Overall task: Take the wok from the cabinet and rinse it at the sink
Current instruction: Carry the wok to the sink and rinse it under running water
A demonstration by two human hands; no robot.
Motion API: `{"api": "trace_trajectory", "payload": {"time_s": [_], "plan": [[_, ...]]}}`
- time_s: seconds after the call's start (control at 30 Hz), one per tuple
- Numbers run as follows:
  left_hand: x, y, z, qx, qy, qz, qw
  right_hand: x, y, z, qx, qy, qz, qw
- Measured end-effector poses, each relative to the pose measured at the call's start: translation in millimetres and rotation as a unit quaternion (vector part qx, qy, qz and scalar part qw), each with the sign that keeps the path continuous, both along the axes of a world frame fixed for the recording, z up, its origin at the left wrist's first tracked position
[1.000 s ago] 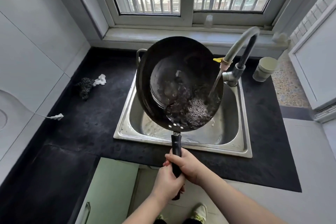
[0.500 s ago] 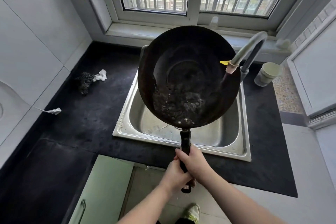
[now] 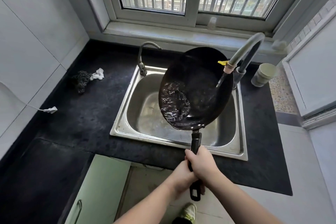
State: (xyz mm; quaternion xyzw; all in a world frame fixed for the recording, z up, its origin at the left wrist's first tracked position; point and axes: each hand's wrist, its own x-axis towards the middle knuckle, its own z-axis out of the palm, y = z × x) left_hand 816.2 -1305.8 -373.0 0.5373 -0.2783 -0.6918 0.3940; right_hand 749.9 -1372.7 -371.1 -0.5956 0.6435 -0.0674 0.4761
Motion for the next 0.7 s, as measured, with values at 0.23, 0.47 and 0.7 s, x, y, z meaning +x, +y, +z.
{"api": "trace_trajectory", "payload": {"time_s": [0.23, 0.47, 0.7], "plan": [[-12, 6, 16, 0.044, 0.077, 0.042, 0.995, -6, 5, 8, 0.048, 0.020, -0.027, 0.998], [-6, 7, 35, 0.063, 0.099, 0.059, 0.991, -1, 3, 27, 0.110, -0.017, -0.058, 0.992], [-2, 5, 56, 0.096, 0.093, 0.088, 0.987, 4, -1, 44, 0.191, -0.090, -0.070, 0.975]]}}
